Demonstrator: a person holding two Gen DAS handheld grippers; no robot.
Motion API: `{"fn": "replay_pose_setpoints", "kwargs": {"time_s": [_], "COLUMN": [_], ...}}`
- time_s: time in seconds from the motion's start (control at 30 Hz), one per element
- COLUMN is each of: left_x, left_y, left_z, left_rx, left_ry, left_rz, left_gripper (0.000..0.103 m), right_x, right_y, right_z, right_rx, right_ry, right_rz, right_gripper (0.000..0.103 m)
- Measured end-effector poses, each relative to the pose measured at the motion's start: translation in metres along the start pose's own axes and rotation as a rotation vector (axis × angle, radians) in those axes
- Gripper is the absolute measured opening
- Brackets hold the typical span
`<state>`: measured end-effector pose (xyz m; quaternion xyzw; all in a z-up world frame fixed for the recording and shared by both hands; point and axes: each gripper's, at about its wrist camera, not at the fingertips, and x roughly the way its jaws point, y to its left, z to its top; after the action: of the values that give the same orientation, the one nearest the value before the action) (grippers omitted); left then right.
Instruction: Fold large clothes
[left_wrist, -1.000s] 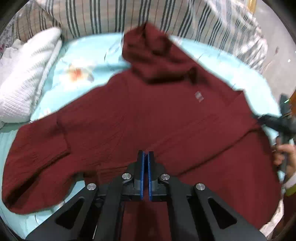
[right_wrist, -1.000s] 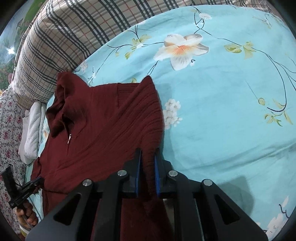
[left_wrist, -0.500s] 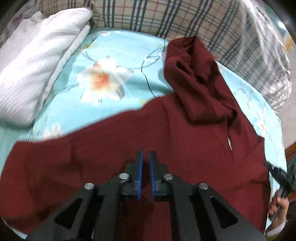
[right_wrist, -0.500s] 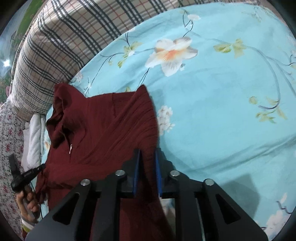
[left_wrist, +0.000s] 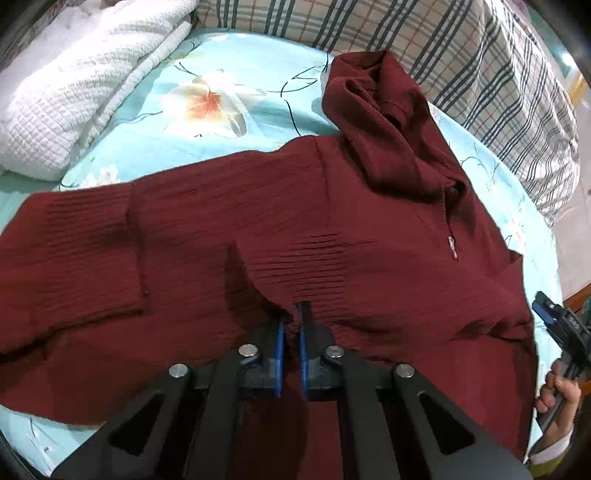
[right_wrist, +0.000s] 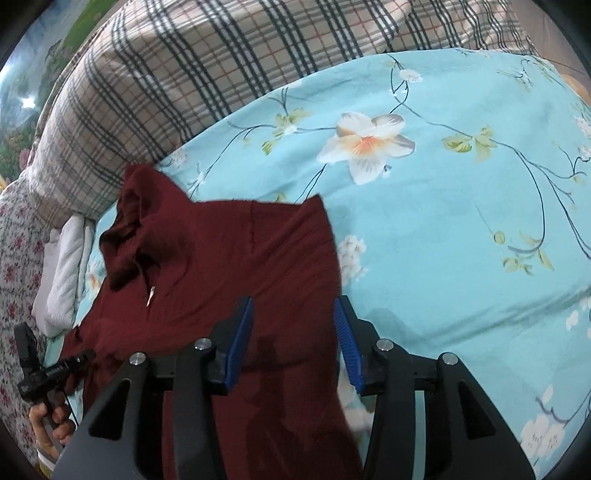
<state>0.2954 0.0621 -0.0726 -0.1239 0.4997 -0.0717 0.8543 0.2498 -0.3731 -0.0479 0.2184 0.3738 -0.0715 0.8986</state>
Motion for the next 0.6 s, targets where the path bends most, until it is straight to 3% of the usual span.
{"fn": "replay_pose_setpoints", "kwargs": {"time_s": [0.13,0.27,0.33,0.47,0.6], "left_x": [-0.033,-0.029,-0.032,-0.047,-0.017], "left_y": [0.005,0.022,0.020,0.013,0.016], "left_z": [-0.008,-0.011,-0.011,-0.008,-0.006], "left_rx": [-0.002,-0.028,-0.029,-0.002,0.012], "left_ry": [-0.104,-0.067,-0.067,-0.113,-0.037], "left_rz": [0.013,0.021,0.009,-0.007,0.063], "left_gripper": [0.005,0.004,0.004,0.004,0.005], "right_x": [0.015,0.047,0.050,0.037,0.048], "right_y": [0.004,0.010,0.014,0.007,-0.004], "right_z": [0.012,0.016,0.018,0.030,0.024], "right_rx": [-0.041,-0.100,-0.133,-0.080,-0.010], "right_ry": [0.029,0.118,0.107,0.025,0.086], "right_rz": [-0.029,-0.080,-0.093,-0.104,-0.118], "right_gripper": [0.046,0.046,0.009,0.008,0.012]}}
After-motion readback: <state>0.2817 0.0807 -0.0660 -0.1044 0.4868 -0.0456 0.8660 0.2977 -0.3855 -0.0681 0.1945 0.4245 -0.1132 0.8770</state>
